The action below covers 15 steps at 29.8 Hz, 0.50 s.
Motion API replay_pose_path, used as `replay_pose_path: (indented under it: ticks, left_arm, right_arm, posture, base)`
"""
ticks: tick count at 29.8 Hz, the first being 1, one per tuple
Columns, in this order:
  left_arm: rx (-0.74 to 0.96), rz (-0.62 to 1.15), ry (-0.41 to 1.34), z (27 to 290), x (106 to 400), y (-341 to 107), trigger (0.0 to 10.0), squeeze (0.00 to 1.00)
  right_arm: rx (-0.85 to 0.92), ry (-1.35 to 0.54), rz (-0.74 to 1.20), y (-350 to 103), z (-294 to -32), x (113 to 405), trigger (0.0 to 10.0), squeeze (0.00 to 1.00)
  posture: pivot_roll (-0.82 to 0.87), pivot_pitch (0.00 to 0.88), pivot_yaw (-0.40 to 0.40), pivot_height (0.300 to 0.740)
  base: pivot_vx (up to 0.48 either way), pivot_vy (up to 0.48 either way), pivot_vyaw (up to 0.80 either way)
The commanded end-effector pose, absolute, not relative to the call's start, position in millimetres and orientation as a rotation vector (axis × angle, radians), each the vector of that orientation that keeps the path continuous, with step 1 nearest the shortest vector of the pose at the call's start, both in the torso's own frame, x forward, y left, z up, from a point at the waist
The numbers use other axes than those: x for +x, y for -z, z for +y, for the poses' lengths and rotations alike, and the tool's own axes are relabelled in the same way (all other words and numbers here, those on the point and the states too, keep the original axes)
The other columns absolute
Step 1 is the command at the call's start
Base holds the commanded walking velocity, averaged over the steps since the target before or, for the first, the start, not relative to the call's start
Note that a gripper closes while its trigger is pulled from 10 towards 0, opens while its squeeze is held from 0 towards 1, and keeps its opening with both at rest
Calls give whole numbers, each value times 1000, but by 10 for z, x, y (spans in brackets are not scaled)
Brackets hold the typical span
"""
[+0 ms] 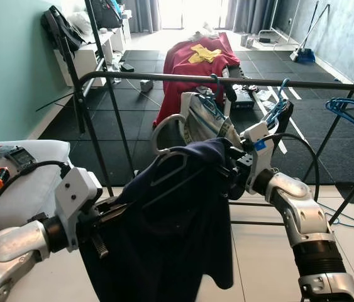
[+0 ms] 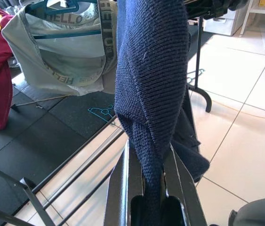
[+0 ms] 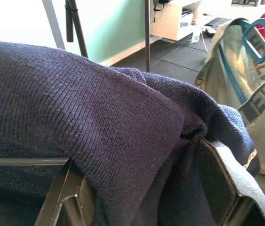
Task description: Hang hanger
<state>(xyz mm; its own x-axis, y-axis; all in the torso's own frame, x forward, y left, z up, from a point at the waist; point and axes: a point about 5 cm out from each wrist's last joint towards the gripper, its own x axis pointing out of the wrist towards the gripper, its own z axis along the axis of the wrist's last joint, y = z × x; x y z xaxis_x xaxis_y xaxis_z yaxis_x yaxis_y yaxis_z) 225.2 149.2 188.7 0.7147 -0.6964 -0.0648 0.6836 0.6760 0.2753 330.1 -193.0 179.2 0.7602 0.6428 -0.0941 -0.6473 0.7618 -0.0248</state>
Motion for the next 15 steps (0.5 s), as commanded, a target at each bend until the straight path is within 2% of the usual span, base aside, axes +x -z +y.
replay_pose_path:
  ticks: [1,13,15]
  left_arm:
    - [247,-154,820,1341,2226,-2048,10000,0]
    - [235,-167,830,1300,2223,-2069,10000,0]
    - [232,-168,832,1291,2225,-2066,10000,0]
  right_arm:
    - [-61,-885,108,-1730,-1632,3200,10000,0]
    - [-17,-973,94,-1759,-1534,3113,10000,0]
    - [2,-1038,97,-1765,-1496,3042,10000,0]
  posture:
    - [-44,0,-8,740]
    - [-45,0,-8,740]
    - [-47,0,-8,740]
  base:
    - [0,0,0]
    - [0,0,0]
    - [0,0,0]
